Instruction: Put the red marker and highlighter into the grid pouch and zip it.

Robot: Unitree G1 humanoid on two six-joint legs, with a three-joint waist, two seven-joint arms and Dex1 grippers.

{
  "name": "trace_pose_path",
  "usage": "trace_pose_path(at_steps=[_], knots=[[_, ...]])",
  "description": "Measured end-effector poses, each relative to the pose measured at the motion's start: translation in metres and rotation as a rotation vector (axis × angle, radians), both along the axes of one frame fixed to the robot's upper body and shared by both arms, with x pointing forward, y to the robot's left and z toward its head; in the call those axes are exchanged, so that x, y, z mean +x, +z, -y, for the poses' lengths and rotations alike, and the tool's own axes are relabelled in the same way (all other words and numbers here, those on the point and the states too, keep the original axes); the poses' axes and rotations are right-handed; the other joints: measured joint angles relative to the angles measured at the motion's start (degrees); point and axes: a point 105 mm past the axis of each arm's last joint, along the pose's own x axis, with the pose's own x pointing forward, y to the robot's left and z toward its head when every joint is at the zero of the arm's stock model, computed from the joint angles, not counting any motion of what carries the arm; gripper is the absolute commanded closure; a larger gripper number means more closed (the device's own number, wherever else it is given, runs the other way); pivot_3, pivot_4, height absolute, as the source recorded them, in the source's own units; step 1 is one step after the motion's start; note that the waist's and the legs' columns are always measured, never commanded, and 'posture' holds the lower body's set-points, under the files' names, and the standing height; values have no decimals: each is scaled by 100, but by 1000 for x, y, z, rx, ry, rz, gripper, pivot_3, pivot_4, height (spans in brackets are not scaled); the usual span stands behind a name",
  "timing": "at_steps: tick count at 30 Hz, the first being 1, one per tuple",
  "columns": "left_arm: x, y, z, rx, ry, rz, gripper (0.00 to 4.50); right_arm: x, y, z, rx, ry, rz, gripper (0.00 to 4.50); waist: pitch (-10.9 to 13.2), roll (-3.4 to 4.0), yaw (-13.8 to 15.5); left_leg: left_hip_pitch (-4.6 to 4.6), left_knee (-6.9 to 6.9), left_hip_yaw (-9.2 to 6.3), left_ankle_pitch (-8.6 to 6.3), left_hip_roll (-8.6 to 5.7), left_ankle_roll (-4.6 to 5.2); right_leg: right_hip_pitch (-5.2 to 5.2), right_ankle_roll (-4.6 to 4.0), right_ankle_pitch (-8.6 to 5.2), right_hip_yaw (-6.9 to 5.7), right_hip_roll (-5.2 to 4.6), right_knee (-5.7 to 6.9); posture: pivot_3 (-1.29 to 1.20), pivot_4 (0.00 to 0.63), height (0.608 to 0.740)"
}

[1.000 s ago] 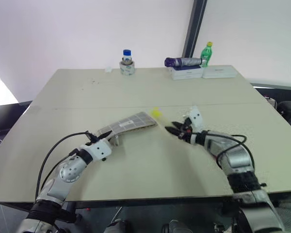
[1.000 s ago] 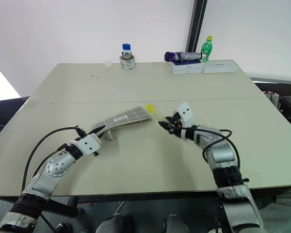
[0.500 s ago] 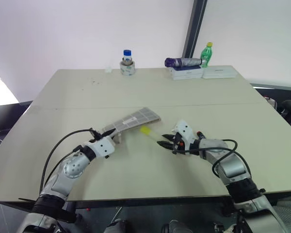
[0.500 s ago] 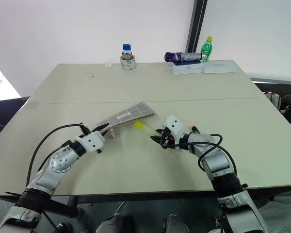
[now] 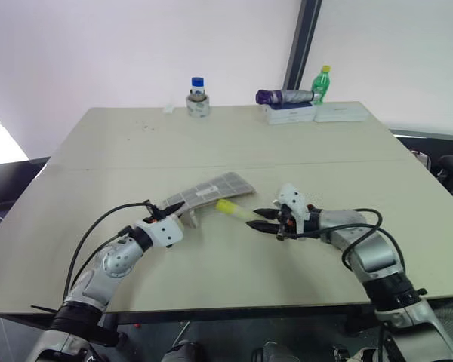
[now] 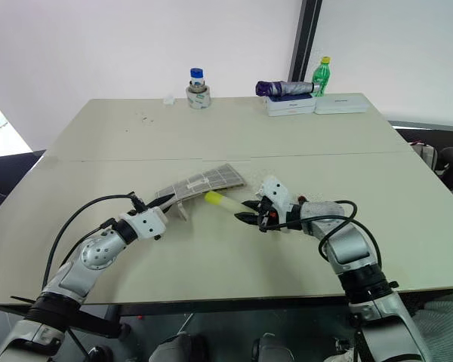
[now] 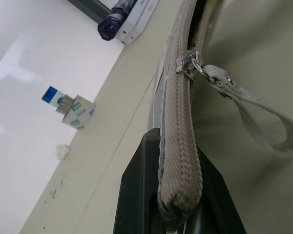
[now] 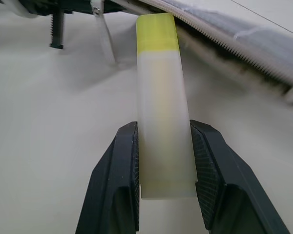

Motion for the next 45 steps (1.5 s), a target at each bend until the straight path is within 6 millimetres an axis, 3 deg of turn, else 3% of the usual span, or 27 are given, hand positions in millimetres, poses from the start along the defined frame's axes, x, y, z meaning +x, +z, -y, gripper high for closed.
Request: trace_pose_path(at_steps=[9,16,25,33,40,45], knots=[[2,1,0,2,3,1,4500,10,-2,5,-20,-59,15,3600,0,0,8,-1,1,1,3,0,-5,0,0,0,0,-1,0,0,150,740],[-4,-1,7,149,-67,40,4500,12,-11,-1,-69,-77,-1,3600,0,0,-2,-1,0,3,5,0,-8,-2,0,0,0,-1,1,0,150,740],[-13,3,27,207,-190,64,4500,18,-2,-31,-289,56,219,3600,0,0,0,-2,1,7,14,0,-24,-5,0,0,0,-1,2,0,150,740],[-19,-1,24,171,-204,13,4500,21,-3,-41,-346,171,361,3600,0,0,0,-1,2,11,17,-2,-29,-4,1,-1,0,1,2,0,150,740],[-18,4,22,151,-187,29,4500,11,-2,-47,-282,258,313,150,0,1,-4,-1,3,11,17,-2,-29,-4,1,-1,1,3,3,0,150,740],[-17,6,20,144,-173,34,4500,4,5,-33,-288,236,313,61,0,0,26,-2,7,7,16,-1,-27,-1,1,-1,1,-2,3,0,150,740]])
